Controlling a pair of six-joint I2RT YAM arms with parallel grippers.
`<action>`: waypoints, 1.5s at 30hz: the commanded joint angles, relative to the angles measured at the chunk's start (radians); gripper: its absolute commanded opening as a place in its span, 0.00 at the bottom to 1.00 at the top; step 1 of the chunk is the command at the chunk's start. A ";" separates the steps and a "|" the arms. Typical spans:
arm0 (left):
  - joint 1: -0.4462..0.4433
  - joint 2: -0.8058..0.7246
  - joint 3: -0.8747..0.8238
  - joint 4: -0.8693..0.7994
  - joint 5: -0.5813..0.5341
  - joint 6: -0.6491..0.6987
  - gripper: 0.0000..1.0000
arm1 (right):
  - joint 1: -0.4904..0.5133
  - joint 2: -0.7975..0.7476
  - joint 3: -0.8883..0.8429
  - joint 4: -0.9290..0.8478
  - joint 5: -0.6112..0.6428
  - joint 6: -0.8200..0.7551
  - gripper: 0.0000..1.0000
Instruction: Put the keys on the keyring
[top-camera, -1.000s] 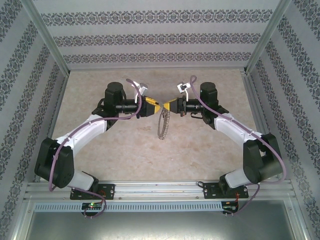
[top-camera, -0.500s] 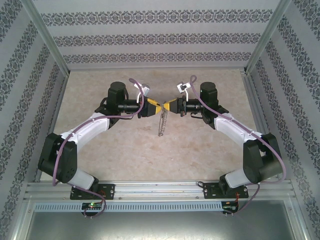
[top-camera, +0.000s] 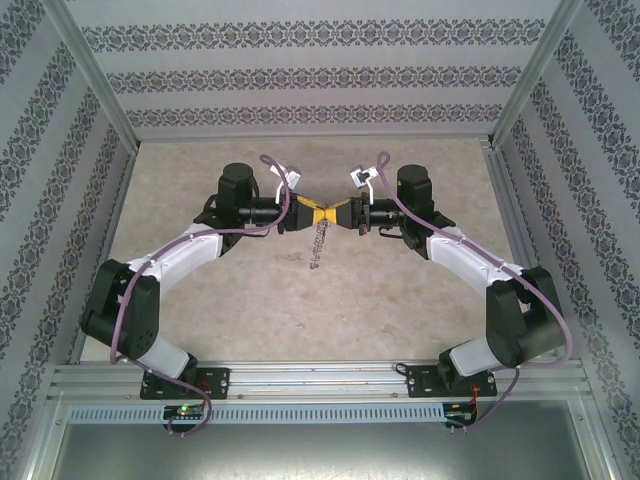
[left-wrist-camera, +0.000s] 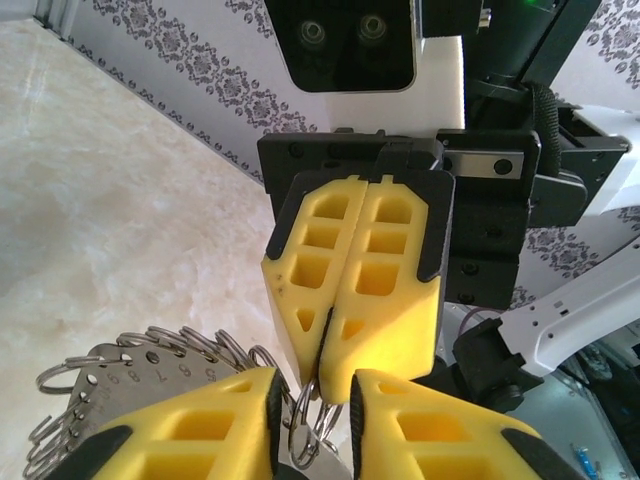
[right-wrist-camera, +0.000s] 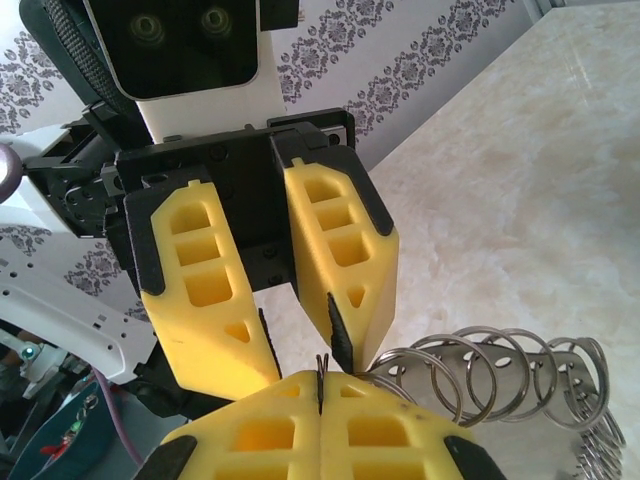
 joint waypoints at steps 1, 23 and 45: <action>0.002 0.011 0.026 0.080 0.041 -0.033 0.22 | 0.010 0.002 0.044 0.035 -0.021 -0.019 0.00; -0.010 0.002 -0.042 0.135 0.065 -0.008 0.00 | 0.006 0.019 0.056 0.054 -0.007 -0.002 0.00; -0.011 0.024 0.022 -0.041 0.153 0.089 0.01 | 0.000 0.044 0.070 0.043 -0.022 -0.014 0.00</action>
